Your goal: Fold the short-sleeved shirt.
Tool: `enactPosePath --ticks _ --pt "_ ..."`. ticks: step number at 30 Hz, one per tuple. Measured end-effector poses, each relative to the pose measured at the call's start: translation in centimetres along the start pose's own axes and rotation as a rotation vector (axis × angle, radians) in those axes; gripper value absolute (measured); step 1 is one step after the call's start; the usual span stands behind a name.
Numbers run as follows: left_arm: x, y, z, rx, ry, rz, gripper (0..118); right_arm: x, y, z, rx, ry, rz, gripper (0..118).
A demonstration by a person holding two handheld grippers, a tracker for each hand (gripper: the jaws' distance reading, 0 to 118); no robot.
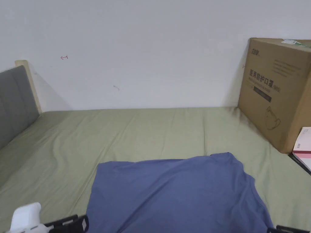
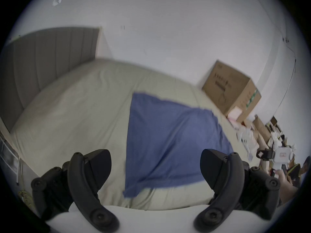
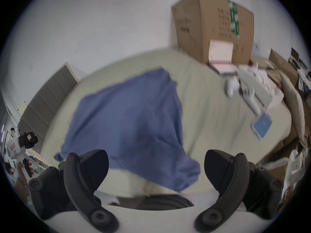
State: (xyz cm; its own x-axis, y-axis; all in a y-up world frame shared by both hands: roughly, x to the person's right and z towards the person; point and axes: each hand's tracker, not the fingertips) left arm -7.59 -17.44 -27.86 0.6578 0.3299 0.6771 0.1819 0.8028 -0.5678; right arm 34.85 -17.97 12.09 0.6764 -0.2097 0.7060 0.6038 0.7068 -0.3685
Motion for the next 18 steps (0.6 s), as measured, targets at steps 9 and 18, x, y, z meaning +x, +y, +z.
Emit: enactPosePath --ticks 9,18 --pt "7.3 2.1 4.6 0.427 0.004 -0.157 0 -8.2 2.5 6.3 0.606 0.181 0.105 0" --pt "8.5 2.4 3.7 0.4 0.005 -0.234 0 -8.9 3.9 5.5 0.629 0.193 0.098 0"
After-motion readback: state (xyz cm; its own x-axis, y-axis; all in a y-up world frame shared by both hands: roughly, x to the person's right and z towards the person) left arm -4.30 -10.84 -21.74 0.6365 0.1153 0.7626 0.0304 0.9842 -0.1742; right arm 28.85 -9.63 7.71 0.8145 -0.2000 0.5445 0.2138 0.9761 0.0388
